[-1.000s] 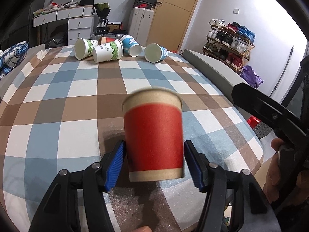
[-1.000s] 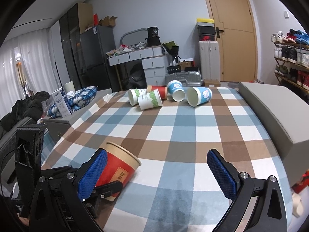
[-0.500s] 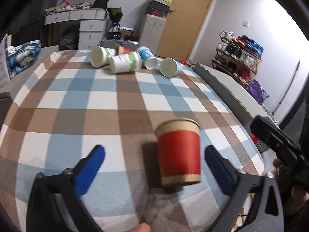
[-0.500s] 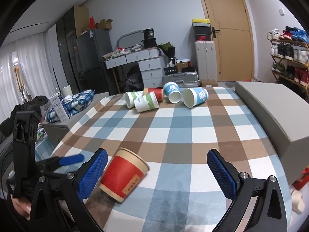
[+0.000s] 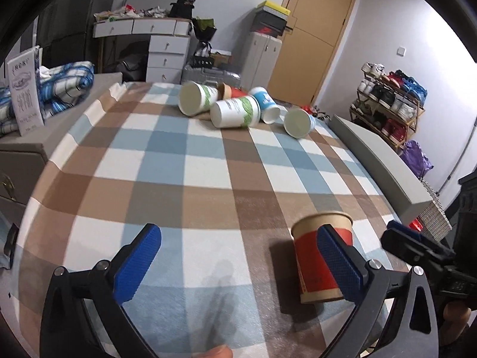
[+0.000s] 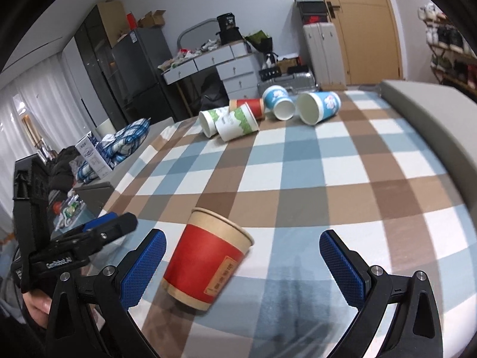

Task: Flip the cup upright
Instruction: 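Close the right gripper on the red cup while the left gripper opens and releases it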

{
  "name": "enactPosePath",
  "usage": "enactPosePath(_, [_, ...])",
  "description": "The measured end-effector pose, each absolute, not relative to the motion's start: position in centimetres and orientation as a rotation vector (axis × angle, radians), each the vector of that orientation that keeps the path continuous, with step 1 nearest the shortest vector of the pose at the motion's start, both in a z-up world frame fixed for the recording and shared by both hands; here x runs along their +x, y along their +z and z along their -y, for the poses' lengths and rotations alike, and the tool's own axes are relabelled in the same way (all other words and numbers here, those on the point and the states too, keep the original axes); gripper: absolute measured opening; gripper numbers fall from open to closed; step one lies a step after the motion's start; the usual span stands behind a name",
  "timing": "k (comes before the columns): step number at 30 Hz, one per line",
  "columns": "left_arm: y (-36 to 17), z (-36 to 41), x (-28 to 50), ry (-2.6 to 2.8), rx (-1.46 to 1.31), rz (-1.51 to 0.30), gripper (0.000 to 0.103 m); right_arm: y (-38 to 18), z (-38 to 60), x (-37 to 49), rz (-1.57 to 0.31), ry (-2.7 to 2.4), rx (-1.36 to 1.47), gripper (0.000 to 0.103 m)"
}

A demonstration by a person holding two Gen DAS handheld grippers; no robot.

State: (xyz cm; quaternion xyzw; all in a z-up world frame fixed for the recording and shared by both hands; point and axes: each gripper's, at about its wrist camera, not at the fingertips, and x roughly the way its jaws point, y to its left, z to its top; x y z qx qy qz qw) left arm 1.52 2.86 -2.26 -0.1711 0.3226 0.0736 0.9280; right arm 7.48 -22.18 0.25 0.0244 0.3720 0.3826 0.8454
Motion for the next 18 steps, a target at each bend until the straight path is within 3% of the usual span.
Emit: enactPosePath(18, [-1.9, -4.5, 1.5, 0.161, -0.377, -0.654, 0.101, -2.7, 18.3, 9.7, -0.997, 0.871, 0.133, 0.100])
